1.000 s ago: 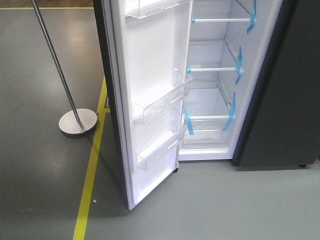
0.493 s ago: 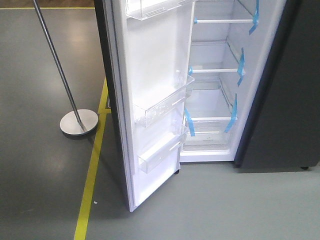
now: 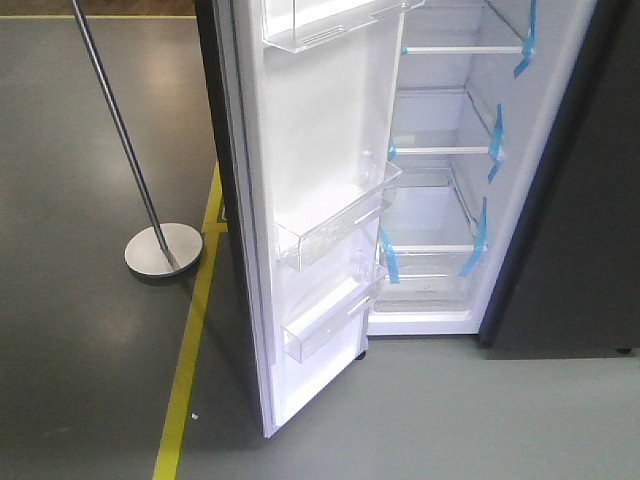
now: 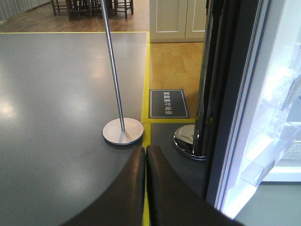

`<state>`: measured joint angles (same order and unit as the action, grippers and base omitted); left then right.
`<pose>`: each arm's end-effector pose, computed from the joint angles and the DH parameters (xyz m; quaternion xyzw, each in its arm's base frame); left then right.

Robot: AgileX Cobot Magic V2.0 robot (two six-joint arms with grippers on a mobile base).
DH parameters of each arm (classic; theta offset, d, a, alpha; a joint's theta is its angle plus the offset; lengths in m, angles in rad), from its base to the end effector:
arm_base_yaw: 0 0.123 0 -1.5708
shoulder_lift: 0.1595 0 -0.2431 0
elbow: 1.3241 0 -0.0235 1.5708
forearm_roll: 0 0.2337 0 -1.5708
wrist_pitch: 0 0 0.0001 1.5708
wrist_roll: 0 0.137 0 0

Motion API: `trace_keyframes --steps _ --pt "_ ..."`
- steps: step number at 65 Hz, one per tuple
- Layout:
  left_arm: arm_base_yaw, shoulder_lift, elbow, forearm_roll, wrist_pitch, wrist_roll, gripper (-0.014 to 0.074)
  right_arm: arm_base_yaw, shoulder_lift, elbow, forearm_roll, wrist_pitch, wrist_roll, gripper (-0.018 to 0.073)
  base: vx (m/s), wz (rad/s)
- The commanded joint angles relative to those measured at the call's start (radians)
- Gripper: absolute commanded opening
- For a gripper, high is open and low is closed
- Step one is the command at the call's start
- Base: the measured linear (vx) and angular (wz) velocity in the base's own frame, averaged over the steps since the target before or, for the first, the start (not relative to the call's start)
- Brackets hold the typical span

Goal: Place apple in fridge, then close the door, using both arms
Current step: 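Drive the base closer to the open refrigerator door, apple in right gripper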

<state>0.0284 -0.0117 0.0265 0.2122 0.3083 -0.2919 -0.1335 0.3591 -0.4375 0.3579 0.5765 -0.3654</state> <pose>0.1238 0.0123 0.1680 -0.0659 0.7805 0.0061 0.6217 0.1425 0.0073 0.2551 -0.0240 0.8259 0.0248 0.5628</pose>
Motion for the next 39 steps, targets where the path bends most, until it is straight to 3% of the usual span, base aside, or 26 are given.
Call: trace_keyframes --steps 1,39 --pt "-0.003 -0.014 0.02 -0.003 -0.064 -0.01 -0.0005 -0.001 0.007 -0.027 0.015 -0.08 -0.007 0.003 0.08 0.02" --pt "-0.003 -0.014 0.02 -0.003 -0.064 -0.01 -0.0005 -0.001 0.007 -0.027 0.015 -0.08 -0.007 0.003 0.07 0.02"
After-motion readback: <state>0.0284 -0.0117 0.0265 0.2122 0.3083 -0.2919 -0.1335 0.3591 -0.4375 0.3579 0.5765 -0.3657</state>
